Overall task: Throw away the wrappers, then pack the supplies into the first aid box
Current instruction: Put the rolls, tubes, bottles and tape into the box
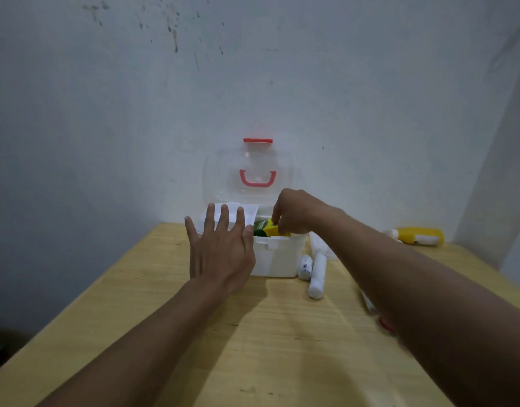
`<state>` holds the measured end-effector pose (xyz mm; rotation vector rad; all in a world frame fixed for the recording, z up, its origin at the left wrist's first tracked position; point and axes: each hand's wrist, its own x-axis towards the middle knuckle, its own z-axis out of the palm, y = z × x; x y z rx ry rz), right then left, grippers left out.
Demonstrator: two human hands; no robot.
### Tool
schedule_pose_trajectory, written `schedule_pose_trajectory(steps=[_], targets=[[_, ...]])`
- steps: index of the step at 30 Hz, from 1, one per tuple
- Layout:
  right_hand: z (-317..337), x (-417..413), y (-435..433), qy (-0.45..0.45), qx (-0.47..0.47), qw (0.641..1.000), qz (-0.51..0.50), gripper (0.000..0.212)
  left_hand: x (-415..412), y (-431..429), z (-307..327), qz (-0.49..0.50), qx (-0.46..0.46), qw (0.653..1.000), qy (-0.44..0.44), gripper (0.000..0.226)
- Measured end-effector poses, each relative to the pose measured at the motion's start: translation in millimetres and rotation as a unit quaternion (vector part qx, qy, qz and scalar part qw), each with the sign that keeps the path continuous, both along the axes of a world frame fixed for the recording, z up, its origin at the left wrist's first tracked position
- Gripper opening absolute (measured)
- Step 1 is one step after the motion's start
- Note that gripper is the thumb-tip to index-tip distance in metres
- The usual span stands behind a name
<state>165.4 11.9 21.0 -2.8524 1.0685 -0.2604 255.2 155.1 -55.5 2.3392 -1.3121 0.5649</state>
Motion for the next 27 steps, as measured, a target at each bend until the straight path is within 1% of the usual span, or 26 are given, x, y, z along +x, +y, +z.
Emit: schedule_pose_trajectory(steps=[4,9,11,15,18,21,24,27], targets=[[-9.9,4.7,-0.4,0.005,-0.005,1.000,0.009,0.030,1.5,0.2,-0.4,-0.001,-0.001,1.000,0.002,0.068],[5.5,-1.1,-1.0,-0.021,-0.014,1.000,0.004,0.035,7.8,-1.4,3.6,-0.001,0.019,1.000,-0.003,0.067],[17.0,-12.9,1.3,-0.040,-0.016,0.999,0.000,0.038,7.4,-0.4,6.6,-0.002,0.016,1.000,-0.005,0.065],[37.5,-47.3,11.0,-0.063,-0.025,0.998,-0.007,0.041,-1.5,-1.5,12.7,-0.039,-0.041,0.998,0.002,0.057],[39.5,-75.0,15.2,-0.078,-0.016,0.996,-0.039,0.043,-9.7,-4.9,11.3,-0.046,-0.019,0.999,-0.003,0.060],[30.8,-101.9,19.3,-0.034,-0.017,0.997,-0.074,0.037,-14.7,-4.3,6.5,-0.033,0.016,0.999,-0.004,0.064],[15.5,-124.7,19.4,0.009,-0.008,0.995,-0.102,0.034,-17.9,-0.5,0.6,-0.035,0.029,0.999,-0.010,0.064],[-3.2,-138.5,11.7,0.008,0.018,0.991,-0.132,0.034,-20.5,1.1,-2.6,-0.046,0.028,0.999,-0.008,0.064]])
